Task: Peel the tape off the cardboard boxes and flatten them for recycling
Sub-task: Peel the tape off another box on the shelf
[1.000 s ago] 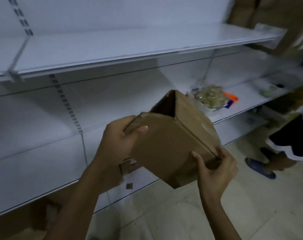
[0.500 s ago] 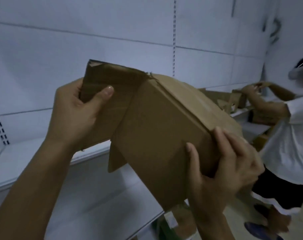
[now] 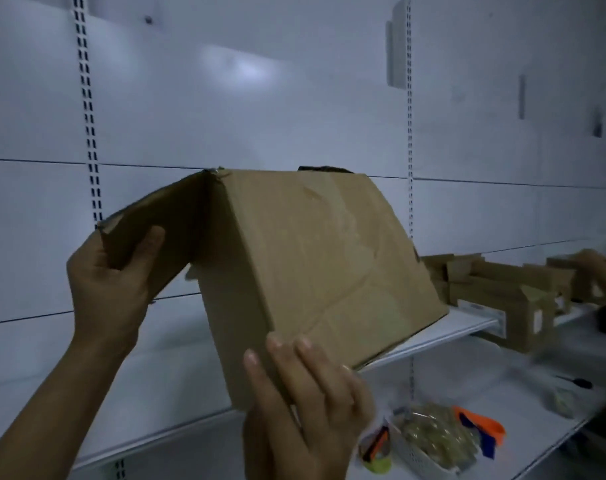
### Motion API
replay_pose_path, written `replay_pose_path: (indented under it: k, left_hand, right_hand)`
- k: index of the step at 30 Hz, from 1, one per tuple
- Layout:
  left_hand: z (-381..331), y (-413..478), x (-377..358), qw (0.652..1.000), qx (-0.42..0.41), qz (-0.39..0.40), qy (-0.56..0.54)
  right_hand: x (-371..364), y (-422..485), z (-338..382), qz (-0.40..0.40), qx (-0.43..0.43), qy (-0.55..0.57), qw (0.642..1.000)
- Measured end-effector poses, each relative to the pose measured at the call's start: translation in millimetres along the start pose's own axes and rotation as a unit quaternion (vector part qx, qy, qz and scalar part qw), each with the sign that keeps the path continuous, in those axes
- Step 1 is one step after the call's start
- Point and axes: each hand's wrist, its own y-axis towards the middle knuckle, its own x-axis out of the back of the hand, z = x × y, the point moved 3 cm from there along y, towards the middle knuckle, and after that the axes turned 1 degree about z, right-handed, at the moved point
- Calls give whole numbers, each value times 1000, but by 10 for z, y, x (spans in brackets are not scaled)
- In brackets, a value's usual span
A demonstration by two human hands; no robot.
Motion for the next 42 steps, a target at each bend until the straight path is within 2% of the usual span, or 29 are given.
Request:
replay_pose_path:
  k: [2,3,5,6,9,11,13,14,16,18,21,23,26,30,34,39,42]
  left_hand:
    - [292,47,136,997,-25,62,50]
    - [479,42,213,994,-15,83,67]
    - [815,-18,363,990,38,109,82]
    - [958,-65,436,987,78,113,80]
    - [1271,-190,640,973,156,79,150]
    - [1297,-245,708,962,140,19,233]
    - [1153,-313,639,953,53,-13,298]
    - [1056,-359,550,949,-8,4,316]
    - [939,-427,294,933,-117,94,328]
    - [943,-397,4,900,-172,192,350]
    - [1094,-234,-345,832,-174,268,453]
    - [1253,-160,-445,808,-143,270,503]
    - [1398,-189,-505,803,-136,236,530]
    - [1434,-214,-557,801,-174,187,541]
    - [1476,-230,-635,795,-202,153,551]
    - [1604,-230,-737,792,-219,124,556]
    - [1684,-229,-770,798,-251,89,540]
  right_hand:
    - [-262,-252,156,100,23,58,993]
    - [-404,-418,213,174,36,74,981]
    - [-680,-818,232,336,85,71,935]
    - [-784,-968,194,389,97,67,914]
    - [-999,-1113,43,454,70,102,882]
    - [-1102,-1050,-15,452,56,116,883]
    - [-1207,-970,-54,437,50,122,890]
    - [-1255,-934,-68,432,49,125,892]
    - [-1343,-883,-66,433,57,133,890]
    - [-1409,-847,-59,443,69,142,882]
    - [-1431,-759,-209,407,64,106,905]
    - [-1428,-692,-477,366,28,26,930]
    - [-1428,-680,-928,358,-10,-64,931]
    - [-1485,-863,-1136,387,28,-61,920]
    - [-1622,-1044,-1182,390,4,-41,920]
    - [-1708,-1217,-1228,342,-62,42,937]
    - [-1709,-1174,-1238,289,-69,35,954]
